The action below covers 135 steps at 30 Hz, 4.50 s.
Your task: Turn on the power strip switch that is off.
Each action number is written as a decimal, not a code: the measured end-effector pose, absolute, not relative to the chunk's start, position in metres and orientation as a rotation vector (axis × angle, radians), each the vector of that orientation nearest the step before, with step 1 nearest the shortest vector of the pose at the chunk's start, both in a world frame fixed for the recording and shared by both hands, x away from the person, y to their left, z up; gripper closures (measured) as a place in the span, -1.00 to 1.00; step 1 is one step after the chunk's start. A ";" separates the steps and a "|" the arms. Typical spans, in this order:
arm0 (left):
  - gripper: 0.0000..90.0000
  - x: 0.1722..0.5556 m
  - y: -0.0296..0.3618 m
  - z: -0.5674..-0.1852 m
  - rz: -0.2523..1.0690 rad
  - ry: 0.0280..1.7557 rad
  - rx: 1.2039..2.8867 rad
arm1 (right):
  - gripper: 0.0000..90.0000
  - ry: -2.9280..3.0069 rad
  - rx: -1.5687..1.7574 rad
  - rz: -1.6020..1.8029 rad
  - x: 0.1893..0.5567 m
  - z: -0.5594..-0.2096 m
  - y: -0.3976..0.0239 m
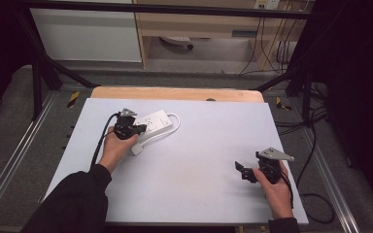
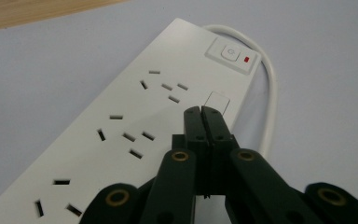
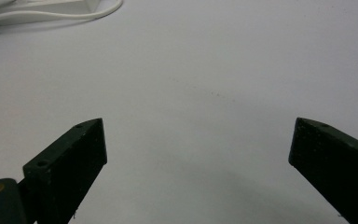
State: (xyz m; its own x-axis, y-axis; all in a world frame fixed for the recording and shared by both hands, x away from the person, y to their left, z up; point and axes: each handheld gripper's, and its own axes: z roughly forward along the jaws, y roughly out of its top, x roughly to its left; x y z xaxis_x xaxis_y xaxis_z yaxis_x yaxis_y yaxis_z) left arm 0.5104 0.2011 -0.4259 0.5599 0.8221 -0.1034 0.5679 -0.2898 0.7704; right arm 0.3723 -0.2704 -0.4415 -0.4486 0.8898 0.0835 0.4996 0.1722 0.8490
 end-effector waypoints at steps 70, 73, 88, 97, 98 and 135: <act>1.00 0.510 0.204 -0.428 0.389 1.079 1.968 | -0.90 2.032 1.314 1.195 0.374 -0.443 -0.268; 1.00 0.509 0.203 -0.427 0.395 1.065 1.986 | -0.90 2.031 1.315 1.196 0.374 -0.444 -0.269; 0.87 0.503 0.206 -0.422 0.396 1.060 1.957 | -0.90 2.027 1.311 1.198 0.374 -0.443 -0.269; 0.29 0.499 0.209 -0.415 0.403 1.078 1.923 | -0.90 2.025 1.314 1.196 0.374 -0.443 -0.269; 0.29 0.499 0.209 -0.414 0.401 1.081 1.922 | -0.90 2.025 1.314 1.196 0.374 -0.443 -0.269; -0.77 0.475 0.219 -0.376 0.381 1.045 1.827 | -0.91 2.011 1.307 1.196 0.373 -0.441 -0.269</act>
State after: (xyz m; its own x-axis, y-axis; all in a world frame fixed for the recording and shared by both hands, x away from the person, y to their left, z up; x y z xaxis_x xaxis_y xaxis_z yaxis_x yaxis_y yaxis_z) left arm 0.4747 0.2189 -0.3761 0.5842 0.7920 -0.1777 0.4914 -0.1709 0.8540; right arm 0.3728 -0.2692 -0.4407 -0.4449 0.8921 0.0783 0.4947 0.1719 0.8519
